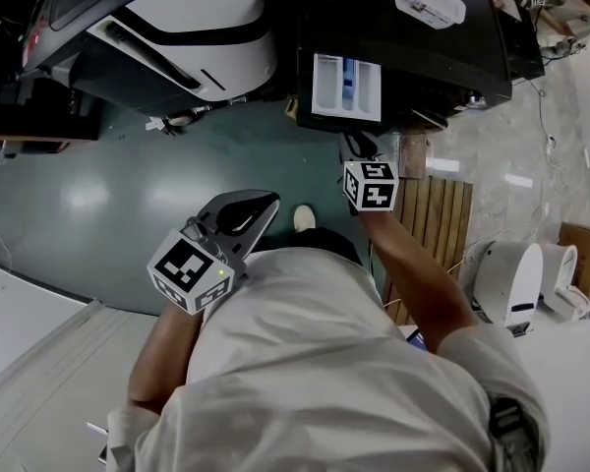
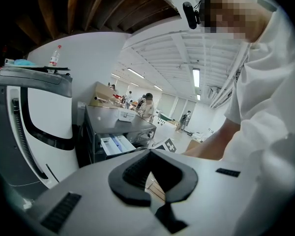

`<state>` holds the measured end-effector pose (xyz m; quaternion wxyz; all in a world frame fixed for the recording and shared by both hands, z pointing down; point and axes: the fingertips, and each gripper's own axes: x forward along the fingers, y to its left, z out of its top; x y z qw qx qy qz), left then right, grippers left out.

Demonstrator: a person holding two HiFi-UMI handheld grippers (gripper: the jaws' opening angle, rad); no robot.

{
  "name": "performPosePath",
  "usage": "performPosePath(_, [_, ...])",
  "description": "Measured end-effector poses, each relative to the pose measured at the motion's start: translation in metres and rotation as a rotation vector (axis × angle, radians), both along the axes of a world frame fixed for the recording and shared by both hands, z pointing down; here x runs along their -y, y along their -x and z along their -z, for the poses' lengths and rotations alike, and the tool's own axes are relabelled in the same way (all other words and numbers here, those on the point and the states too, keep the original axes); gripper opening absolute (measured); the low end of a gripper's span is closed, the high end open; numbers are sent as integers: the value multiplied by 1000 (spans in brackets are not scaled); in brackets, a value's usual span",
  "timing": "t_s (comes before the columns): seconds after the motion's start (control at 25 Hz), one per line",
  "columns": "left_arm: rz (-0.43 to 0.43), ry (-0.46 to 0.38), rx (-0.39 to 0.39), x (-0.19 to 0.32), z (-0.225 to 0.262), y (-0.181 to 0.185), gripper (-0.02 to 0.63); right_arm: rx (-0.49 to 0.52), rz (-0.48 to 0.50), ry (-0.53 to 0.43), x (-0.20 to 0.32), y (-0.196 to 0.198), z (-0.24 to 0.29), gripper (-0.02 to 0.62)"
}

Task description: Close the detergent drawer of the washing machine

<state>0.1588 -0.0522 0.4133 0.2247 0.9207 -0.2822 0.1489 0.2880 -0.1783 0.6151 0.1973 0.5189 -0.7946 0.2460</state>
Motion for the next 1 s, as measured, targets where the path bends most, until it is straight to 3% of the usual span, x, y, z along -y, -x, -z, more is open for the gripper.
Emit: performPosePath(1.0, [-31, -7, 13, 18, 6, 13, -5, 47, -164, 50, 16, -6, -5, 87])
